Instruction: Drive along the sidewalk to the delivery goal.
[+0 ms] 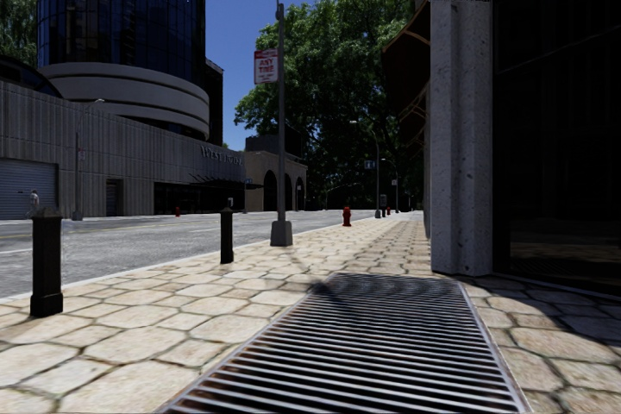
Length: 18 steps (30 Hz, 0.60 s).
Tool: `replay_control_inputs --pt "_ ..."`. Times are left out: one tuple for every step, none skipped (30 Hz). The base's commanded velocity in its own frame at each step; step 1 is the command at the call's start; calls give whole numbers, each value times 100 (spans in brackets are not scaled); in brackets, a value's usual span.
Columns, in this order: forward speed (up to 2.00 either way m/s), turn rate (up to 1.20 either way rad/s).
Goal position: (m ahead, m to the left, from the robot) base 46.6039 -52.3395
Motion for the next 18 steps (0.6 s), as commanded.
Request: replay_control_inputs --pt "149 0" --pt "149 0" --pt "149 0" --pt "149 0" --pt "149 0" --pt "149 0" --pt "149 0" --pt "149 0" --pt "149 0" --pt "149 0" --pt "149 0" --pt "149 0" --pt "149 0" --pt "149 0" --pt "149 0" --pt "149 0" --pt "149 0" --pt "149 0"
